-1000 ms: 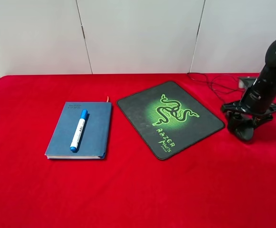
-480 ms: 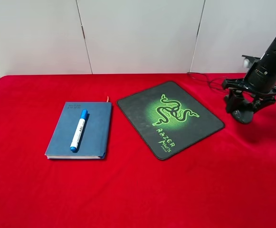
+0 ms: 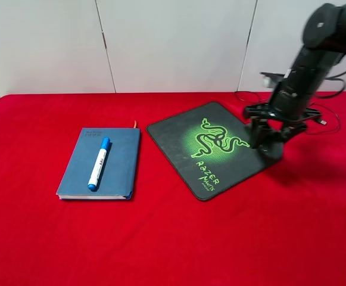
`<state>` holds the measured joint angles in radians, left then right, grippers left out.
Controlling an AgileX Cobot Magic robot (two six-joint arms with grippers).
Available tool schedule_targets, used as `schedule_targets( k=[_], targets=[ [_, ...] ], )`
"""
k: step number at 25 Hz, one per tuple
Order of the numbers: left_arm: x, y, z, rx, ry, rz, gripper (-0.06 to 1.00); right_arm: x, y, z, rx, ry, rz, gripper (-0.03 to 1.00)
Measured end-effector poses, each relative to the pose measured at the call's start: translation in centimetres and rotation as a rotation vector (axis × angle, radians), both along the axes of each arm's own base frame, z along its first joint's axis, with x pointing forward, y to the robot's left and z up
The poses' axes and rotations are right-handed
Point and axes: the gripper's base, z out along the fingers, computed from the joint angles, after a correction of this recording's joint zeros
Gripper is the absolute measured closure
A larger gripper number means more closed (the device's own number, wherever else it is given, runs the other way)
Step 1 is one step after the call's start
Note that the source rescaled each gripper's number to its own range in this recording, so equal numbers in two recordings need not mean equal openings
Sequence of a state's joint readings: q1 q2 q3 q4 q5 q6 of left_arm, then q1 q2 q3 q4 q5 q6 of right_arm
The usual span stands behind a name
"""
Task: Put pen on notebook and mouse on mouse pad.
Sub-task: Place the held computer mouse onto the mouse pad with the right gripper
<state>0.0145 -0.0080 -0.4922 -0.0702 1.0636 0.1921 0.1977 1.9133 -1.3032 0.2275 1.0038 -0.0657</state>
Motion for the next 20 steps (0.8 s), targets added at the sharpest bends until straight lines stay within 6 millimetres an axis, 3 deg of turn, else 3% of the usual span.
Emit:
schedule_targets(
  k=[6,11,15,20],
  targets=[
    [0.0,0.0,0.0,0.000,0.000,0.000,-0.05,-0.5,5.0,0.9,0.017,-0.060,0.078,0.97],
    [0.0,0.0,0.0,0.000,0.000,0.000,-0.05,0.8,8.6,2.4,0.047,-0.117,0.119,0.97],
    [0.0,0.0,0.0,0.000,0.000,0.000,-0.05,1.9,10.2,2.1,0.027,-0.126,0.147,0.97],
    [0.0,0.0,0.0,0.000,0.000,0.000,-0.05,2.8,10.4,0.1,-0.030,-0.114,0.154,0.97]
  ],
)
